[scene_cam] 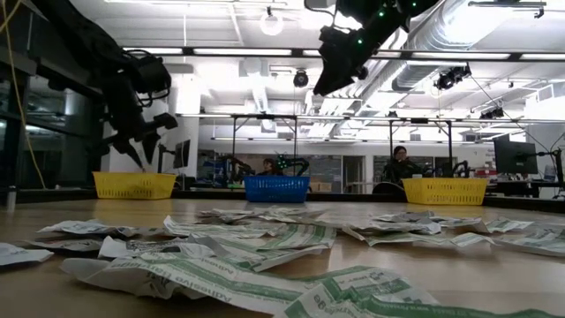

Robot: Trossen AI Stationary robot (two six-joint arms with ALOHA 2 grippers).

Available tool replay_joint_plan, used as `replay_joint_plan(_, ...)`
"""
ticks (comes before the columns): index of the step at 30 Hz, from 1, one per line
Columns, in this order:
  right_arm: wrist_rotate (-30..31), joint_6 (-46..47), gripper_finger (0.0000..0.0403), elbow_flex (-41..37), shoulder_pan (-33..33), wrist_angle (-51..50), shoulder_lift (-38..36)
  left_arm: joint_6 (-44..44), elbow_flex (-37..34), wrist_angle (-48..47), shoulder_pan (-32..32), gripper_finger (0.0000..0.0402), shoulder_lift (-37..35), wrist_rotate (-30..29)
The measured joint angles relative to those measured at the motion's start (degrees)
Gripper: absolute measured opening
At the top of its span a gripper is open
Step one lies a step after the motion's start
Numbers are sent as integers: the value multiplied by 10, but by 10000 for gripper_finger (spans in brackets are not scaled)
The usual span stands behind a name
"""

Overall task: Pick & Place First Aid Supplies
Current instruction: Put the green bandage pack into the top blue bin

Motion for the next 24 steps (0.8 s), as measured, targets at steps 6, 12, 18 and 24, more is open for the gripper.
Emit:
replay_joint_plan(6, -67, 1, 199, 0, 2, -58, 0, 90, 0, 7, 0, 116, -53, 8)
replay_joint_plan(12, -164, 0, 192, -12, 14, -87, 0, 261, 0, 1, 0, 116, -145, 62)
replay_joint_plan(18, -165, -11, 182, -32, 73, -84, 0, 372, 0, -25, -18, 117, -241, 138)
replay_joint_plan(24, -106, -18, 171, -63, 148, -44, 0, 409, 0, -106, -80, 117, -330, 142)
